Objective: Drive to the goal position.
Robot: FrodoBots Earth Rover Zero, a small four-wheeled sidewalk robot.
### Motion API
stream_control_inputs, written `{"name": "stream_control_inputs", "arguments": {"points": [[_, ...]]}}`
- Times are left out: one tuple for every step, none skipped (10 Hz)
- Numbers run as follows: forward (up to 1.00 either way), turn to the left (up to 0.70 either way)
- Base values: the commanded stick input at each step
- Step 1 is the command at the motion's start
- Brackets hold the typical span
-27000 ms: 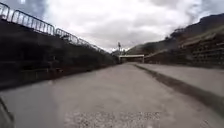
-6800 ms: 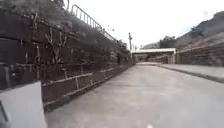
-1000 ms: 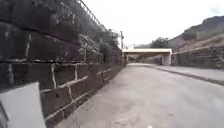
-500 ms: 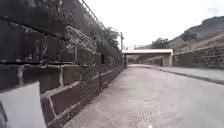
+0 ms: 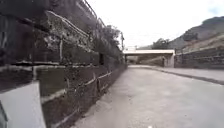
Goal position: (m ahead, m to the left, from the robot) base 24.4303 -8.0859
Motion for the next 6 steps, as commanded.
{"name": "stream_control_inputs", "arguments": {"points": [[0.7,0.0],[0.7,0.0],[0.7,0.0],[0.7,0.0],[0.7,0.0],[0.7,0.0]]}}
